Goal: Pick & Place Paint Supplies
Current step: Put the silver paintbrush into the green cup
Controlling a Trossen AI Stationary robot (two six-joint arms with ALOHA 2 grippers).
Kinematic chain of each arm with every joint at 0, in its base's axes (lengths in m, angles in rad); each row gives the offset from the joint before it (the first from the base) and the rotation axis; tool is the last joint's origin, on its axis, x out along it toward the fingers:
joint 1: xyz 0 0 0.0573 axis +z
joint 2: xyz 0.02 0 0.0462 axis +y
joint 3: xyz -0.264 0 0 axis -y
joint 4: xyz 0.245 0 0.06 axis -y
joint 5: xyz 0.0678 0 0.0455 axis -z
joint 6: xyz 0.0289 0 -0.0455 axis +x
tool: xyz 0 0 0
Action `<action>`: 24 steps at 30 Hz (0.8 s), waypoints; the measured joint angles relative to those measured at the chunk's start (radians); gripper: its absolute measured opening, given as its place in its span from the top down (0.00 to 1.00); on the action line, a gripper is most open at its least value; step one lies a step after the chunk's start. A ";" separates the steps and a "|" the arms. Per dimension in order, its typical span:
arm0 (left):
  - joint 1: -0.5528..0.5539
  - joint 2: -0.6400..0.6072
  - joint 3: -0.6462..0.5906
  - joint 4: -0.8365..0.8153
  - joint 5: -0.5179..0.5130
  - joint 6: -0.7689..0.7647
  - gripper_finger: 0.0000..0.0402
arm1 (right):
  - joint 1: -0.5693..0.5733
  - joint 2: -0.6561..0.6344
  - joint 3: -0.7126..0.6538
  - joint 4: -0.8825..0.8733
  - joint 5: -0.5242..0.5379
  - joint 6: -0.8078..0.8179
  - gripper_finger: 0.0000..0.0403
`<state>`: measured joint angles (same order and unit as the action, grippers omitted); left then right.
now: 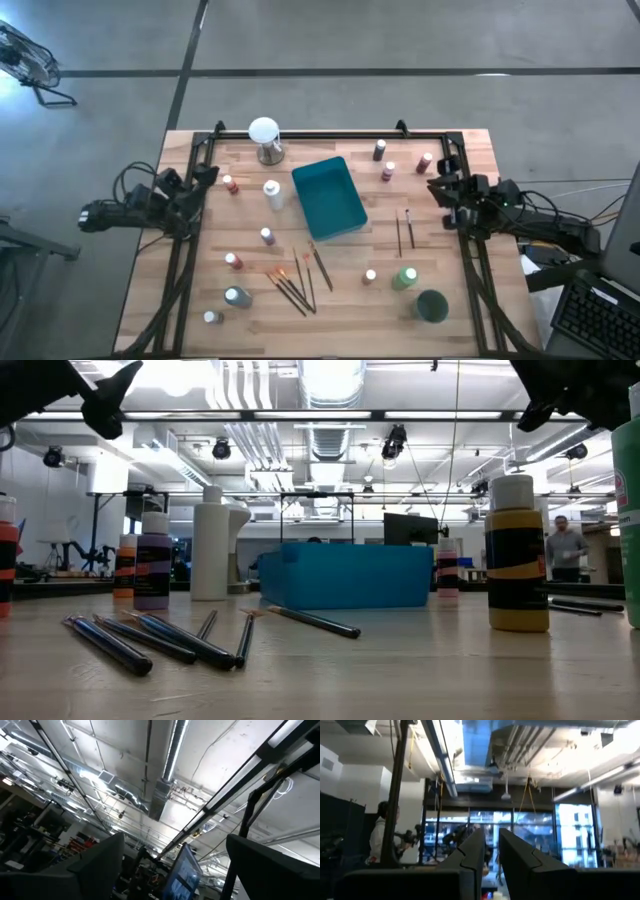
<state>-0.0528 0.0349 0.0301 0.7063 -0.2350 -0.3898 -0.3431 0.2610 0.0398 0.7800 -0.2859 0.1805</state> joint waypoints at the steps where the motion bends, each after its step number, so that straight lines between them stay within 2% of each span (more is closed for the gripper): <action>1: 0.000 0.000 0.002 0.000 0.005 0.000 0.11 | 0.000 0.016 0.025 -0.043 0.000 0.000 0.88; 4: -0.001 0.000 0.006 0.000 0.010 0.004 0.11 | 0.000 0.080 0.152 -0.292 0.004 -0.031 0.88; 8: -0.001 0.000 0.006 0.000 0.020 0.004 0.11 | 0.000 0.208 0.357 -0.690 0.087 -0.125 0.85; 10: 0.000 0.000 0.006 -0.002 0.093 -0.023 0.11 | 0.000 0.278 0.449 -0.819 0.138 -0.143 0.84; 12: -0.001 0.000 0.006 -0.003 0.163 -0.020 0.11 | 0.000 0.342 0.530 -0.930 0.169 -0.131 0.83; 18: 0.000 0.000 0.006 -0.008 0.182 -0.007 0.11 | 0.009 0.486 0.738 -1.311 0.200 0.026 0.88; 21: 0.000 0.000 0.005 -0.022 0.251 -0.005 0.11 | 0.069 0.529 0.791 -1.491 0.321 0.113 0.92; 24: 0.000 0.000 0.005 -0.023 0.264 0.011 0.11 | 0.159 0.558 0.838 -1.647 0.476 0.209 0.96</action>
<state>-0.0532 0.0345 0.0353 0.6830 0.0291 -0.3785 -0.1845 0.8187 0.8782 -0.8669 0.1899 0.3893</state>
